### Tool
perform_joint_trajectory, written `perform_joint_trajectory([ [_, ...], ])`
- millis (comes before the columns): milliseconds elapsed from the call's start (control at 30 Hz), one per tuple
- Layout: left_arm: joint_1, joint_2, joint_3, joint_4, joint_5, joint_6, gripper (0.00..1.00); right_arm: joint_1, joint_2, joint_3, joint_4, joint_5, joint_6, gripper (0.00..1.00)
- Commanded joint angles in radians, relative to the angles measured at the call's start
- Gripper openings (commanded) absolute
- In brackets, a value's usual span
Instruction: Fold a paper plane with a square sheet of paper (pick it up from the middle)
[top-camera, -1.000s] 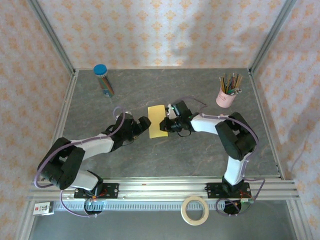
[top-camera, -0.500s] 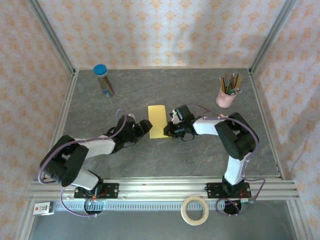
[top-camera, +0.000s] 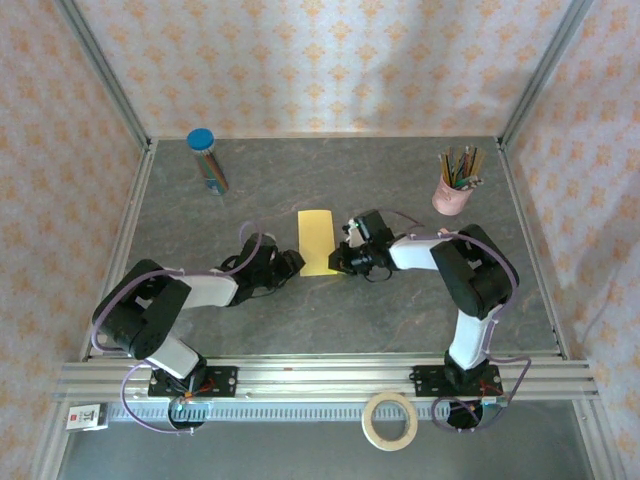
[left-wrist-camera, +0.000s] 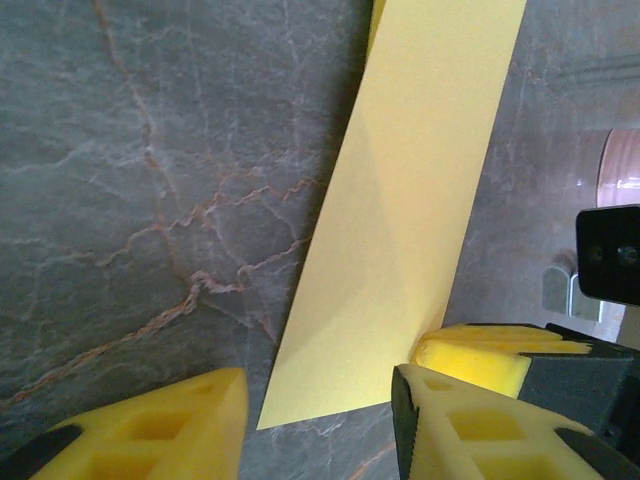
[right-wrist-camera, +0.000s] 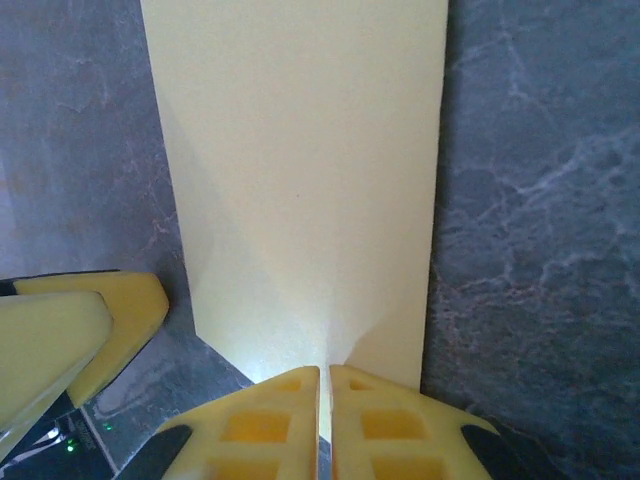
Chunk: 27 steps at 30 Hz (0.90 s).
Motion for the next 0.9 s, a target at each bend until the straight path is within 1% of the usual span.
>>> perform_joint_trajectory([
  [0, -0.007, 0.004, 0.021, 0.000, -0.007, 0.000, 0.43, -0.005, -0.046, 0.034, 0.051, -0.047, 0.044, 0.12],
  [100, -0.007, 0.005, 0.018, 0.002, -0.009, -0.005, 0.43, -0.007, -0.044, 0.058, 0.074, -0.030, 0.059, 0.13],
  [300, -0.008, 0.007, 0.015, 0.015, -0.002, -0.011, 0.41, -0.011, 0.029, 0.099, 0.027, 0.053, 0.068, 0.13],
  [567, -0.007, 0.019, 0.018, 0.030, 0.022, -0.020, 0.38, -0.011, 0.081, 0.097, -0.023, 0.105, 0.072, 0.13],
  [700, -0.007, 0.025, 0.021, 0.026, 0.024, -0.031, 0.34, -0.011, 0.096, 0.088, -0.066, 0.125, 0.062, 0.13],
  [867, -0.007, 0.048, 0.026, 0.051, 0.051, -0.044, 0.28, -0.011, 0.100, 0.070, -0.074, 0.131, 0.061, 0.13],
])
